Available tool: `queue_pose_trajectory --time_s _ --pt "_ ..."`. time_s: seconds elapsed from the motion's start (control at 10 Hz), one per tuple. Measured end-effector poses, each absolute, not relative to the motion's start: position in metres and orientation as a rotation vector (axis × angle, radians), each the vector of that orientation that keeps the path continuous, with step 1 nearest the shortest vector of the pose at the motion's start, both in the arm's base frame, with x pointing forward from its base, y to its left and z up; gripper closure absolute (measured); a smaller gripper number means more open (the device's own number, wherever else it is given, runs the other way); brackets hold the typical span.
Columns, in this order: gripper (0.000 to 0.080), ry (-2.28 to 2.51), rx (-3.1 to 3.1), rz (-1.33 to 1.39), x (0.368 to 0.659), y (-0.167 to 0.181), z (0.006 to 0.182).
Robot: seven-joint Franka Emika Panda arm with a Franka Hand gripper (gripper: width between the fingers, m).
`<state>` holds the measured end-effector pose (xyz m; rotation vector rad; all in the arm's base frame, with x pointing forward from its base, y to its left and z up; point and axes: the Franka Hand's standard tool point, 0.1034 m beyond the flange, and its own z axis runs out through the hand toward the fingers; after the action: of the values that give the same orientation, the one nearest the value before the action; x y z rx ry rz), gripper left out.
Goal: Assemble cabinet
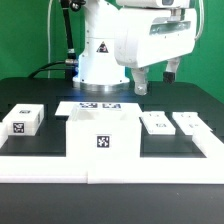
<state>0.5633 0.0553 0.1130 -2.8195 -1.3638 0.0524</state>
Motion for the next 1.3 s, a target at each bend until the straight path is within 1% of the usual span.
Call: queue_pose_trajectory --time_s 0.8,0.9,1.1,1.3 --pt "0.0001 -1.392 -2.809 0.045 0.564 0.055 0.113" --pt "0.0001 -1.582 -2.730 0.003 0.563 0.051 0.108" --pt "0.0001 -1.814 -2.591 0.043 0.556 0.046 0.103" --pt "0.0001 -1.837 -2.577 0.057 0.554 0.041 0.101"
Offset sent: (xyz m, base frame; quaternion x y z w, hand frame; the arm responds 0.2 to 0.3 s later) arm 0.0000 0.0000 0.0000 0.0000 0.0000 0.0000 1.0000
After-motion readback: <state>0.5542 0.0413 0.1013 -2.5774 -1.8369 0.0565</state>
